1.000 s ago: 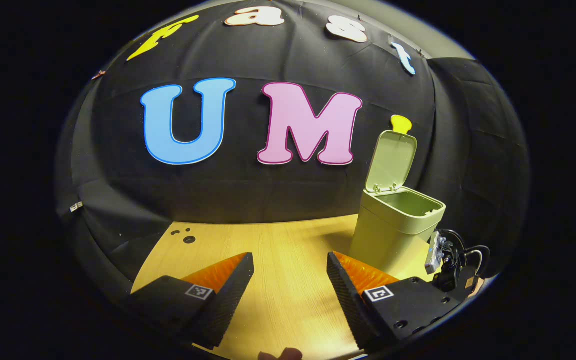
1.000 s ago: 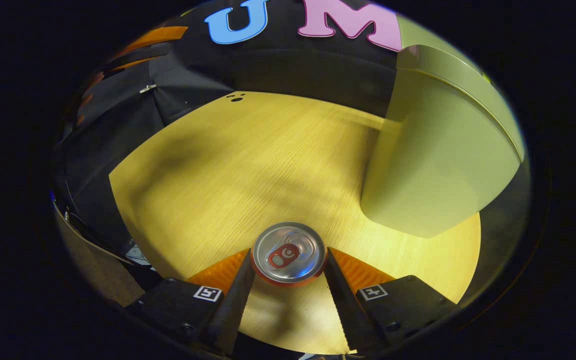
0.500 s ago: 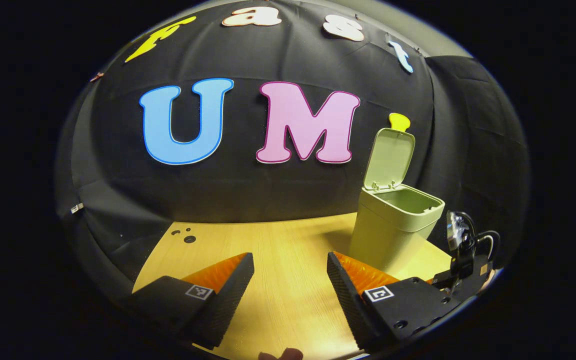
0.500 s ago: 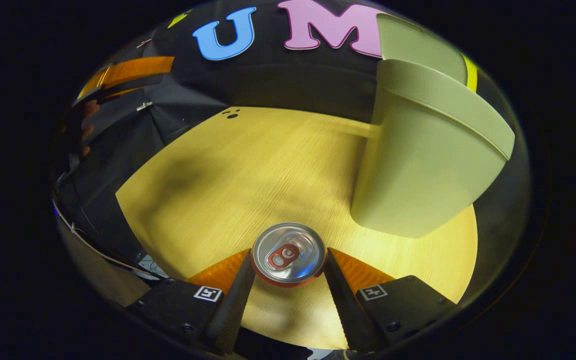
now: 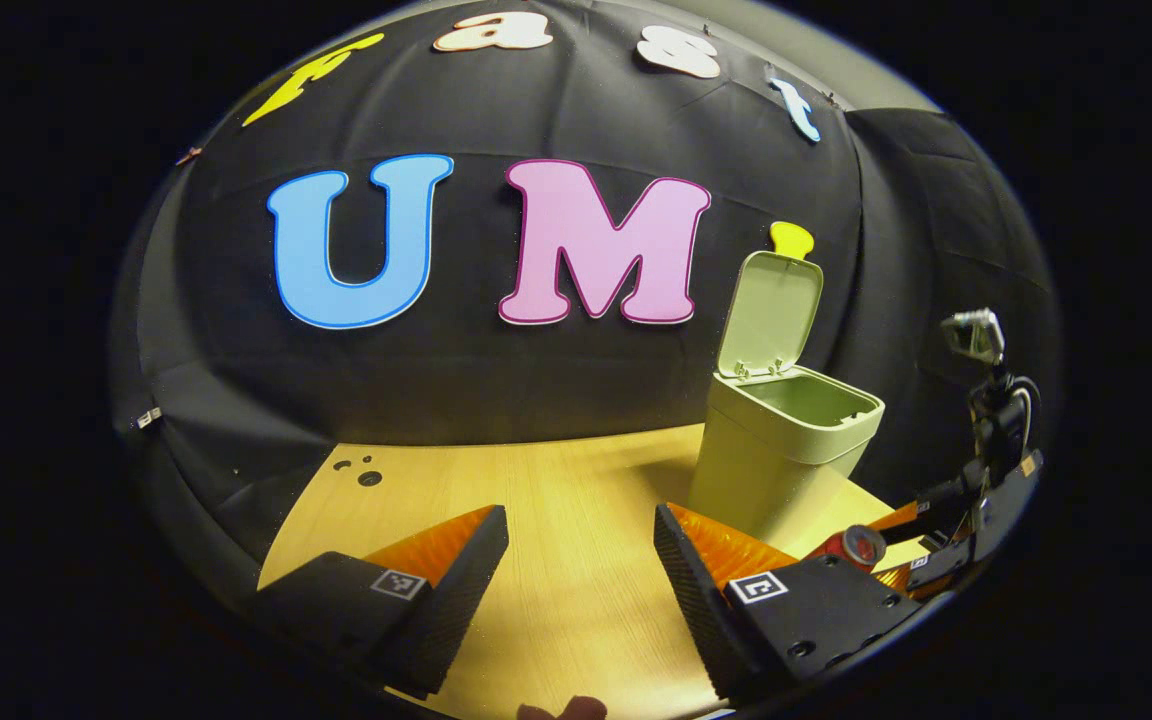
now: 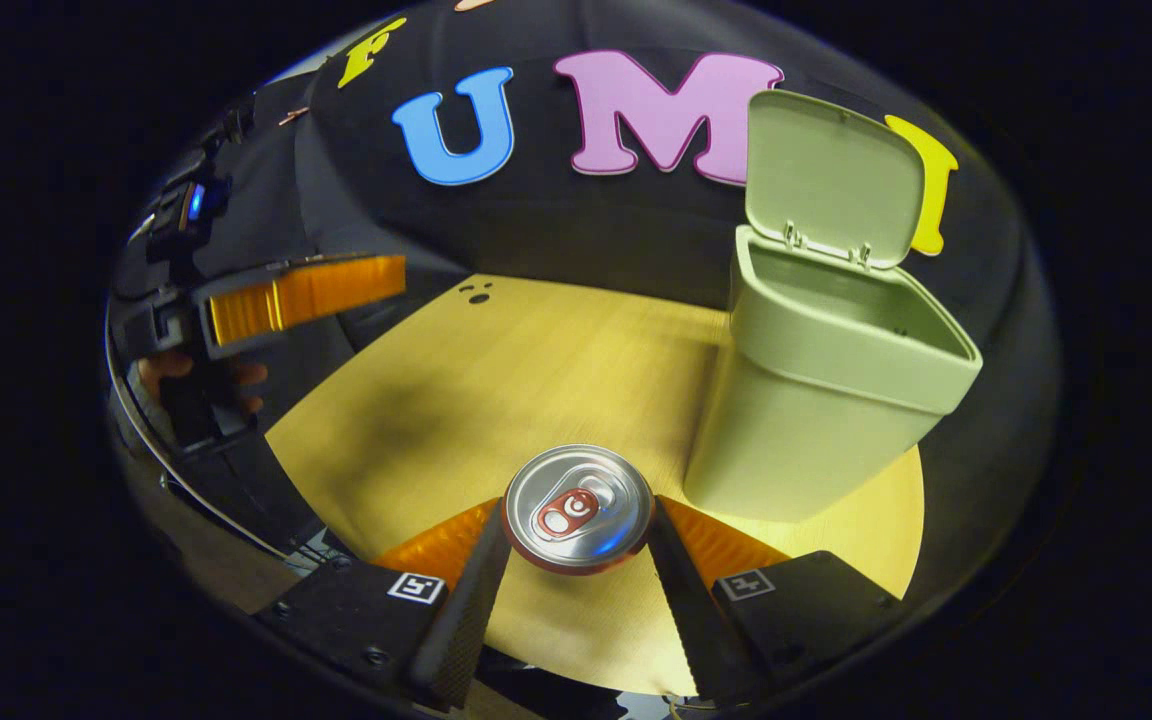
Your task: Press the lid of the desktop garbage bin to open it, pick up the crumpled paper on the desktop and throw it into the bin, then pick up the pop can on the desktop and drop it into the bin, and finally close the garbage bin lid.
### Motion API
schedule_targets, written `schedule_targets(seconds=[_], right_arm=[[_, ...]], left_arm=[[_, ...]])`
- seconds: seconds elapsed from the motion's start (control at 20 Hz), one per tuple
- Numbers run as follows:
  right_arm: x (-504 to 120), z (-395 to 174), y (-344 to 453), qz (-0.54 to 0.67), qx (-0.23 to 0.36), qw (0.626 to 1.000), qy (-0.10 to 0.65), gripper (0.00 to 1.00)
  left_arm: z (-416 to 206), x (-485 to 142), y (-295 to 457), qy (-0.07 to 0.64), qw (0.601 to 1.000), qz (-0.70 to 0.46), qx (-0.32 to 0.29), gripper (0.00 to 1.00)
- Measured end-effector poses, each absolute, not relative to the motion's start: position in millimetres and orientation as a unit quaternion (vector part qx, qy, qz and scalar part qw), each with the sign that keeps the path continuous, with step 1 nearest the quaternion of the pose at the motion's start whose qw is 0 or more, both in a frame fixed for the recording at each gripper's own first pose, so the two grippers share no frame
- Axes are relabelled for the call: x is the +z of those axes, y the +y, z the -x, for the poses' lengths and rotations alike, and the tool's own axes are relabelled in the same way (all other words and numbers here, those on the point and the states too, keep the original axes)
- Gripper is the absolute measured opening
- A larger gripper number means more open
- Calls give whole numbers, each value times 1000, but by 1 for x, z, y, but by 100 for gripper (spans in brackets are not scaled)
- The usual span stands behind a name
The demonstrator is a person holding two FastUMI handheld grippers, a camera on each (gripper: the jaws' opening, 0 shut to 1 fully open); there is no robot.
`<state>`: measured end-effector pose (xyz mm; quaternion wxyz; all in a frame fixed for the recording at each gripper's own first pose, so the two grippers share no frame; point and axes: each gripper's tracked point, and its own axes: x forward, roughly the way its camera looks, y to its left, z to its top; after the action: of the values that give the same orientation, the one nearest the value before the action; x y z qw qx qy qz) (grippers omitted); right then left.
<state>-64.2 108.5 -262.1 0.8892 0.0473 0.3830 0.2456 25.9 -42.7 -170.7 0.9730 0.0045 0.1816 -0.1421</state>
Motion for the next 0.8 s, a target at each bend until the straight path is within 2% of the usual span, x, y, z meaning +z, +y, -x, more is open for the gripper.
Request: schedule_targets(seconds=[0.3,0.8], right_arm=[[-205,29,107,-78,247,905,336,83],[-163,-29,82,-87,228,928,282,83]], left_arm=[[-30,-170,-47,182,973,-7,-145,94],[-33,-169,-52,180,973,-7,-146,94]])
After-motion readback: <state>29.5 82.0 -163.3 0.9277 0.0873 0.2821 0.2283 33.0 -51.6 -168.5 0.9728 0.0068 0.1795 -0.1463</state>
